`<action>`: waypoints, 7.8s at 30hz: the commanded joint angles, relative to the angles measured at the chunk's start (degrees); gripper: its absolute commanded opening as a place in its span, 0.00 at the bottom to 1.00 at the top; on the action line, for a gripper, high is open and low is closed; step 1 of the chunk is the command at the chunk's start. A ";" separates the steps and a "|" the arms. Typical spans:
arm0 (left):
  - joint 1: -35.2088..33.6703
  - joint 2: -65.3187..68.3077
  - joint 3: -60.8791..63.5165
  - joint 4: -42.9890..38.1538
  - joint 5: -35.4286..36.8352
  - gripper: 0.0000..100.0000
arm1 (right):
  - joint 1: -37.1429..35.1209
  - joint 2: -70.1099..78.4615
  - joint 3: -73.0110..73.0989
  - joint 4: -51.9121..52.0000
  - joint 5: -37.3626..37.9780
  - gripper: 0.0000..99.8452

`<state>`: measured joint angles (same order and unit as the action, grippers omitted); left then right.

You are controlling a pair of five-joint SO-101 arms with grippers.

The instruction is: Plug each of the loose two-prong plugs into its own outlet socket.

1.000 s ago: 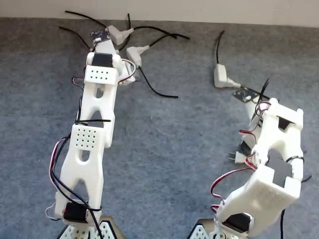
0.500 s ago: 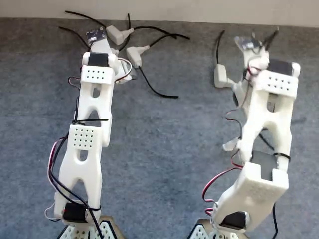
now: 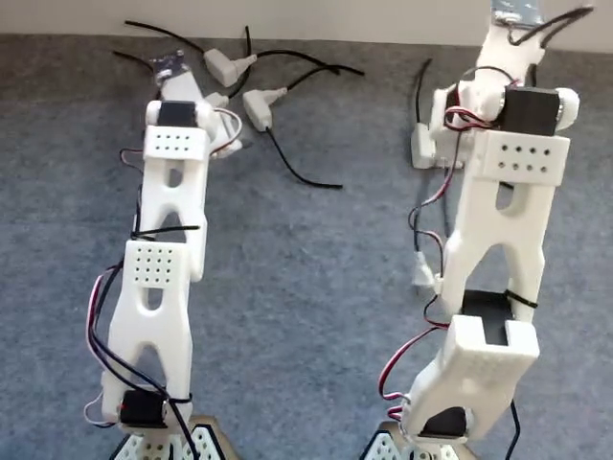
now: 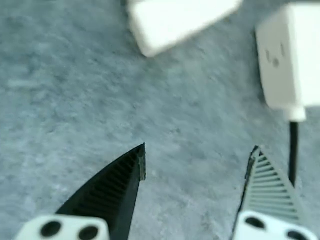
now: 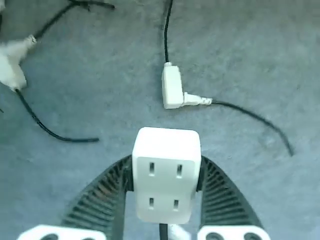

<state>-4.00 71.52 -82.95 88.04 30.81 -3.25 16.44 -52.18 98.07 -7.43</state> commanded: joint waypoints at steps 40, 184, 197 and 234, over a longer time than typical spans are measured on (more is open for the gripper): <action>-11.91 -0.75 -1.71 -3.87 9.49 0.32 | -30.73 -0.92 63.69 -46.64 -44.92 0.24; -14.55 -6.02 -12.53 8.70 11.78 0.32 | -25.01 32.75 -48.40 1.71 1.41 0.27; -0.57 -23.60 13.93 13.19 1.23 0.32 | -4.26 23.43 -48.66 3.12 6.95 0.27; 3.82 -18.51 36.18 11.87 -29.71 0.24 | 6.64 25.19 -48.66 3.21 6.68 0.27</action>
<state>-0.13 53.85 -46.29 97.89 1.54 2.81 43.60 -94.46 98.86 -1.10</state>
